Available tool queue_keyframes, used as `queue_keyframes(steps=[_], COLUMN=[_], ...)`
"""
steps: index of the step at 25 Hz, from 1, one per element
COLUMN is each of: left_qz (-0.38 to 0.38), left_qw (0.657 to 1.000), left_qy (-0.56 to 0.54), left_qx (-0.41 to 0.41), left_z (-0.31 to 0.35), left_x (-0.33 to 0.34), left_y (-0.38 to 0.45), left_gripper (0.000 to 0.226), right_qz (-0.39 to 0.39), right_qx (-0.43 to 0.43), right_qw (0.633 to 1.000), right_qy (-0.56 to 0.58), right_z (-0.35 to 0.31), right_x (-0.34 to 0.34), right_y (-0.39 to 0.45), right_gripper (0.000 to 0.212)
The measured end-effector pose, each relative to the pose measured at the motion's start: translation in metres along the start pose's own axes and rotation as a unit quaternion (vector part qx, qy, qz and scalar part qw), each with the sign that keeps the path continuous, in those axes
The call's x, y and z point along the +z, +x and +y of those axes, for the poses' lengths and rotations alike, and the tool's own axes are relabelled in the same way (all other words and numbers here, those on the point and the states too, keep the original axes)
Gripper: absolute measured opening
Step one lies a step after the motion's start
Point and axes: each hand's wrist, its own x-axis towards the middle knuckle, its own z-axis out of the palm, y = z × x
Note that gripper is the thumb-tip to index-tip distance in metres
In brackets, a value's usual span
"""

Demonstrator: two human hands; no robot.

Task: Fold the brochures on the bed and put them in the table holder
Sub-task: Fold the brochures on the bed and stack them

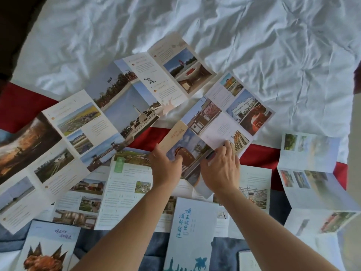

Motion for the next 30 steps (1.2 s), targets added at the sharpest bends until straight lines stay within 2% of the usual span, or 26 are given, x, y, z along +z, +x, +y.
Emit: queue_keyframes(steps=[8, 13, 17, 19, 22, 25, 28, 30], left_qz=[0.021, 0.007, -0.008, -0.018, -0.068, -0.106, -0.107, -0.084], left_qw=[0.998, 0.997, 0.994, 0.993, 0.989, 0.986, 0.982, 0.984], left_qy=[0.007, 0.028, 0.022, -0.002, -0.101, -0.116, -0.143, -0.143], left_qx=[0.051, 0.078, 0.103, 0.113, 0.087, 0.063, 0.063, 0.067], left_z=[0.002, 0.006, 0.009, 0.015, 0.025, 0.038, 0.05, 0.054], left_x=[0.016, 0.016, 0.014, 0.015, 0.021, 0.027, 0.028, 0.023], left_y=[-0.003, -0.002, -0.007, -0.011, -0.016, -0.02, -0.026, -0.028], left_gripper=[0.07, 0.068, 0.068, 0.072, 0.048, 0.034, 0.032, 0.022], right_qz=[0.033, 0.058, 0.12, 0.137, 0.172, 0.188, 0.177, 0.173], right_qx=[-0.012, -0.047, -0.072, -0.049, -0.031, -0.041, -0.037, -0.023], right_qw=[0.999, 0.996, 0.985, 0.979, 0.961, 0.943, 0.931, 0.928], right_qy=[0.02, 0.05, 0.097, 0.145, 0.215, 0.271, 0.317, 0.329], right_z=[-0.002, 0.0, -0.005, -0.008, -0.012, -0.019, -0.021, -0.019], right_x=[-0.008, -0.016, -0.026, -0.033, -0.045, -0.056, -0.059, -0.06], right_y=[0.015, 0.011, 0.001, -0.002, -0.003, -0.001, -0.004, -0.006], right_gripper=[0.045, 0.048, 0.009, 0.003, 0.007, 0.006, 0.003, 0.003])
